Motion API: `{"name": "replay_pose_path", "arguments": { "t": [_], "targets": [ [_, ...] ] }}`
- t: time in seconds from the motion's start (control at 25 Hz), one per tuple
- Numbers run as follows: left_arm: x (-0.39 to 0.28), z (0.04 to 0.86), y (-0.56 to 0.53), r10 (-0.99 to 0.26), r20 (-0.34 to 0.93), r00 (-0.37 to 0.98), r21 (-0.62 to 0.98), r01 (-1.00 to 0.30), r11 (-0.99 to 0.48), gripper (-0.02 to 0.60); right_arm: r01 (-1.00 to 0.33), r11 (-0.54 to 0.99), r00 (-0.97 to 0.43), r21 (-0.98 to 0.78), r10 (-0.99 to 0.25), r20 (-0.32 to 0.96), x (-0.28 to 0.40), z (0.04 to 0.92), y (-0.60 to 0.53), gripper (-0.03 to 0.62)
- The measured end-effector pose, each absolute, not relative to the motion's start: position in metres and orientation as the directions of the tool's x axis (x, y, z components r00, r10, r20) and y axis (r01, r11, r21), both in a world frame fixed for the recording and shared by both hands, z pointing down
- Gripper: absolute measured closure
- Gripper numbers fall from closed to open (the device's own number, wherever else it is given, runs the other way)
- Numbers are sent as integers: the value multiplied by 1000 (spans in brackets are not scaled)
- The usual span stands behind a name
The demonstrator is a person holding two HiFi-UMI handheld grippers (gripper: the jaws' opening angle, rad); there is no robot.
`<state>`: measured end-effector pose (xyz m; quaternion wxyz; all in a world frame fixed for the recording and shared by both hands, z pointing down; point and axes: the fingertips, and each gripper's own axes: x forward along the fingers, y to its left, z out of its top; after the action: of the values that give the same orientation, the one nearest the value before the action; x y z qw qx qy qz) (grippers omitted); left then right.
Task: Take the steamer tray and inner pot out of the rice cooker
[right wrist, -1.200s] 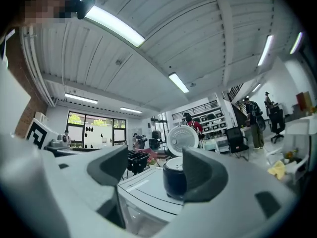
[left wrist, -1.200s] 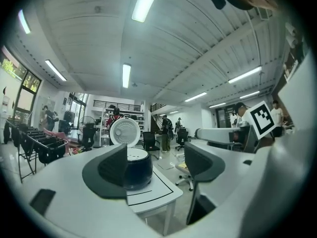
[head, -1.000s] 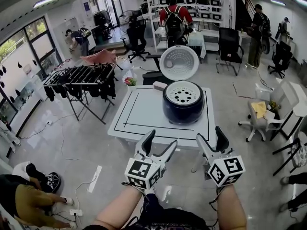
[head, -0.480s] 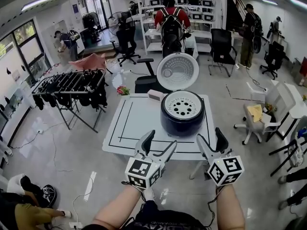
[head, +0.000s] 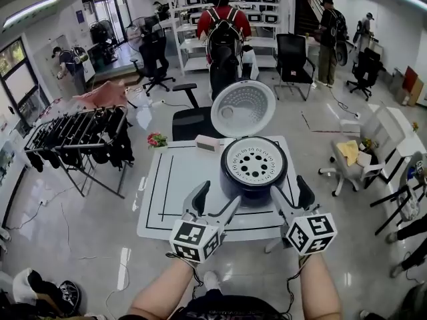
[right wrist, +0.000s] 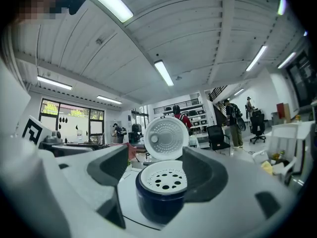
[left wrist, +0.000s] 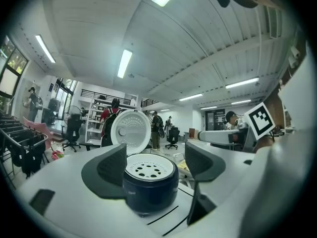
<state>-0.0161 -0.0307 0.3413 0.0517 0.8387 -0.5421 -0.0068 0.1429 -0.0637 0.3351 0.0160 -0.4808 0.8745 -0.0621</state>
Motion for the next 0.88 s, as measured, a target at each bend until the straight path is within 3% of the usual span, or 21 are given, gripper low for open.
{"name": "replay_pose_path", "arguments": {
  "t": [0.88],
  "targets": [
    [-69, 370, -138, -781, 124, 612, 149, -790, -595, 225, -955, 273, -288, -118, -949, 128, 102, 360, -145, 267]
  ]
}}
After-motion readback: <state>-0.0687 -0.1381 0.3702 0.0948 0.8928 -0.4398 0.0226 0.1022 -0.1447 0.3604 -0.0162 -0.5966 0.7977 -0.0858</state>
